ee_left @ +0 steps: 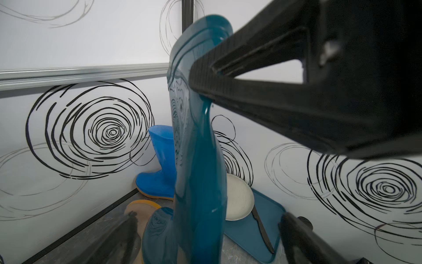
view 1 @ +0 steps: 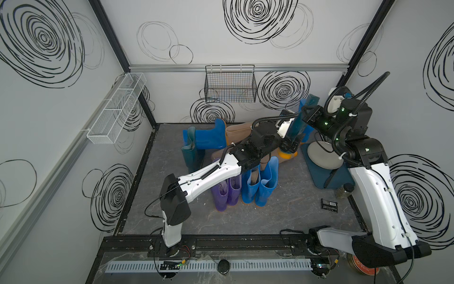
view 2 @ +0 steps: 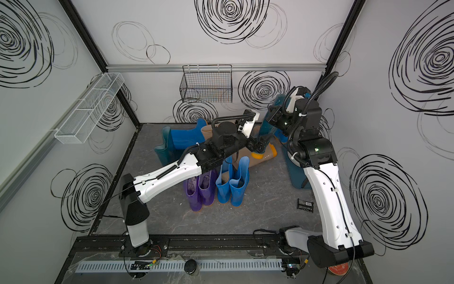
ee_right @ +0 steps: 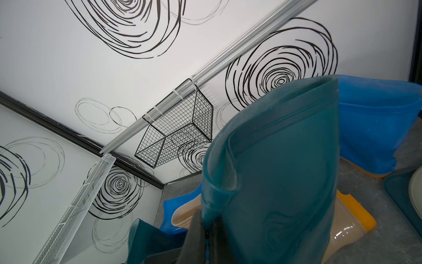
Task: Match and arrange rain boots in pairs
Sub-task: Pair a pair of rain boots at the center of the board.
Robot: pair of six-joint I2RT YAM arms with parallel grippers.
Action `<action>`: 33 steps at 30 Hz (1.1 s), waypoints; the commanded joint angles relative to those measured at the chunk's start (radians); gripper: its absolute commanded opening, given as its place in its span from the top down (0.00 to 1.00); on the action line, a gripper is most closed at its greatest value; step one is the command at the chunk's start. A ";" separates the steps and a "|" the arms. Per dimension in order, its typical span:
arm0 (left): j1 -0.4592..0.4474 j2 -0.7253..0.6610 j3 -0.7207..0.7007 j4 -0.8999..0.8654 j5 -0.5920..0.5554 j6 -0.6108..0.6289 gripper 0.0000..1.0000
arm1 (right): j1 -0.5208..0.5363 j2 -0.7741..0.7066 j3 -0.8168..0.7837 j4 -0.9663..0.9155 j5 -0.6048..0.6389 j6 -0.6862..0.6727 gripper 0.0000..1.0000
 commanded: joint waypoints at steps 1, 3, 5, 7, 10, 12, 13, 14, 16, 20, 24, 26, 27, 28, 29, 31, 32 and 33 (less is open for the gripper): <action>0.026 0.030 0.041 0.122 0.002 -0.065 0.01 | 0.007 -0.035 0.029 0.104 -0.017 0.002 1.00; 0.054 0.056 0.042 0.153 0.076 -0.148 0.11 | 0.007 -0.046 0.021 0.106 -0.017 0.012 1.00; 0.069 0.073 0.044 0.161 0.115 -0.200 0.23 | 0.007 -0.055 0.013 0.112 -0.023 0.013 1.00; 0.068 0.085 0.051 0.169 0.149 -0.197 0.31 | 0.007 -0.066 0.000 0.131 -0.040 0.014 1.00; 0.054 0.119 0.136 0.080 0.149 -0.146 0.46 | 0.007 -0.061 0.000 0.149 -0.069 0.018 1.00; 0.050 0.146 0.200 0.017 0.147 -0.119 0.58 | 0.006 -0.056 0.005 0.155 -0.085 0.020 1.00; 0.051 0.153 0.211 0.016 0.155 -0.119 0.63 | 0.007 -0.056 0.005 0.158 -0.089 0.024 1.00; 0.052 0.153 0.211 0.029 0.158 -0.123 0.70 | 0.007 -0.056 0.005 0.161 -0.089 0.024 1.00; 0.057 0.144 0.209 0.051 0.155 -0.134 0.88 | 0.005 -0.064 -0.004 0.171 -0.089 0.027 1.00; 0.066 0.112 0.209 0.068 0.137 -0.119 1.00 | 0.004 -0.097 -0.037 0.183 -0.072 0.024 1.00; 0.082 0.073 0.229 0.076 0.126 -0.099 1.00 | 0.003 -0.138 -0.066 0.186 -0.051 -0.002 0.86; 0.091 0.056 0.248 0.069 0.119 -0.094 1.00 | 0.003 -0.165 -0.100 0.225 -0.075 -0.028 0.63; 0.098 0.048 0.256 0.065 0.122 -0.094 1.00 | 0.002 -0.188 -0.130 0.260 -0.105 -0.041 0.53; 0.102 0.042 0.269 0.049 0.120 -0.090 1.00 | 0.002 -0.214 -0.163 0.303 -0.132 -0.053 0.44; 0.106 0.039 0.288 0.030 0.120 -0.086 1.00 | 0.002 -0.237 -0.198 0.338 -0.145 -0.051 0.33; 0.117 0.030 0.325 -0.011 0.131 -0.071 1.00 | 0.002 -0.282 -0.258 0.396 -0.165 -0.055 0.18; 0.121 0.021 0.334 -0.024 0.130 -0.063 1.00 | 0.001 -0.300 -0.276 0.412 -0.172 -0.059 0.12; 0.126 0.010 0.334 -0.028 0.127 -0.059 1.00 | 0.002 -0.312 -0.285 0.418 -0.177 -0.061 0.08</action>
